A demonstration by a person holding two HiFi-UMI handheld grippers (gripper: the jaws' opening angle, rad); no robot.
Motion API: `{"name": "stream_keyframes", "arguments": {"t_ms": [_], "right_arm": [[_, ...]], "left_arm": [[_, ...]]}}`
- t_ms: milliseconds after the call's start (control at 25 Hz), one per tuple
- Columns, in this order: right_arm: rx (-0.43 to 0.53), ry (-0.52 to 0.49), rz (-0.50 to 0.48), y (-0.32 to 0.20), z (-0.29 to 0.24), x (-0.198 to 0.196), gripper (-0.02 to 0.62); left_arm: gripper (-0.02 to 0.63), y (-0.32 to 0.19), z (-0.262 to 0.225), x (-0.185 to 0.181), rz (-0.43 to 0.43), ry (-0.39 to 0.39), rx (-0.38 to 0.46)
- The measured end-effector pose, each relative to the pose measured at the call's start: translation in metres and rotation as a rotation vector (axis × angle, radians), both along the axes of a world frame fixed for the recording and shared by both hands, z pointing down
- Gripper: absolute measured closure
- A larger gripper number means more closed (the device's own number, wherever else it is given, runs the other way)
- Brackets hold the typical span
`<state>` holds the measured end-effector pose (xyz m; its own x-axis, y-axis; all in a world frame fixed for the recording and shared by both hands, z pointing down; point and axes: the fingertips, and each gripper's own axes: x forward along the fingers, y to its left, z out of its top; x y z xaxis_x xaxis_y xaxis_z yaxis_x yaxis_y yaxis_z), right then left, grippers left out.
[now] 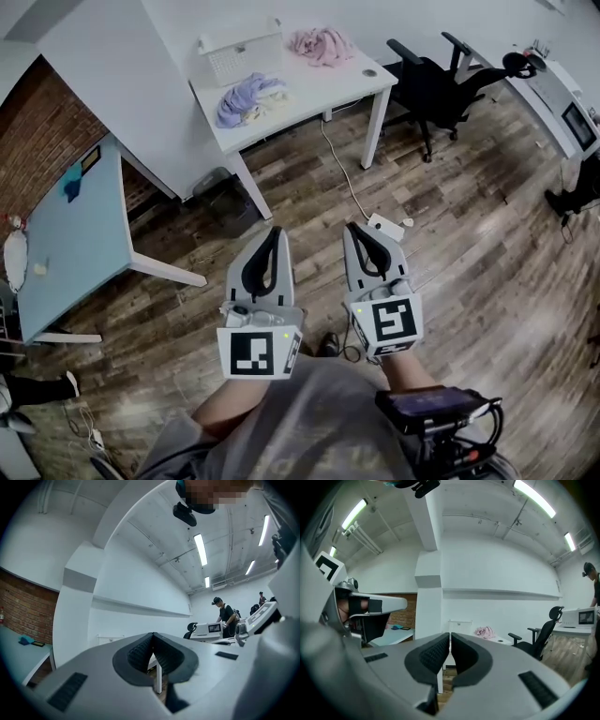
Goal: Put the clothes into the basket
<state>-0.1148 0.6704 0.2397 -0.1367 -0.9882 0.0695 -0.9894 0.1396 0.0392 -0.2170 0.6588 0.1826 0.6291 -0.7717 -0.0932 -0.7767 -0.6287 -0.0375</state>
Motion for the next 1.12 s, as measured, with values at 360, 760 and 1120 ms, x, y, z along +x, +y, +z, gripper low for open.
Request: {"name": "stream_keyframes", "arguments": {"t_ms": [360, 760, 1120], "right_arm": [[-0.029, -0.039, -0.084, -0.035, 0.016, -0.003, 0.588], [-0.065, -0.008, -0.111, -0.145, 0.031, -0.001, 0.587], [-0.046, 0.008, -0.159, -0.269, 0.021, -0.021, 0.588]], "left_arm": [[0.597, -0.037, 0.016, 0.001, -0.048, -0.015, -0.042], [0.597, -0.142, 0.029, 0.000, -0.086, -0.011, -0.073], [0.597, -0.258, 0.017, -0.028, -0.139, 0.034, -0.054]]}}
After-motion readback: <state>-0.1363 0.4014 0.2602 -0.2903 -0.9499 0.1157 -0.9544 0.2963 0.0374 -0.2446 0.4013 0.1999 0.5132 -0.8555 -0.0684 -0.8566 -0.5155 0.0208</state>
